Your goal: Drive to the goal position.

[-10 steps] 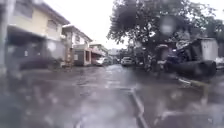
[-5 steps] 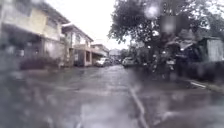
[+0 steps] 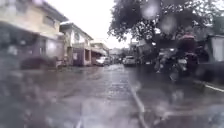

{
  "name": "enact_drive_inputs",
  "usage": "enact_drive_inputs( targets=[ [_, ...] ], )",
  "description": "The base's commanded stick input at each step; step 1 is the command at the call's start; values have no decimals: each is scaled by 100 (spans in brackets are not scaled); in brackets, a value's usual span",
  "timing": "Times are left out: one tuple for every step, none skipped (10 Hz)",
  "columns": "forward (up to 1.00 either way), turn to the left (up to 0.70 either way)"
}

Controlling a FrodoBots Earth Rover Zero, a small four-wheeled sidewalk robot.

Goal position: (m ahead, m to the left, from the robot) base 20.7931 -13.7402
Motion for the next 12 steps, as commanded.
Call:
enact_drive_inputs(
  targets=[
    [100,0],
    [100,0],
    [100,0],
    [100,0],
    [100,0],
    [100,0],
    [100,0],
    [100,0],
    [100,0],
    [100,0],
    [100,0],
    [100,0]
  ],
)
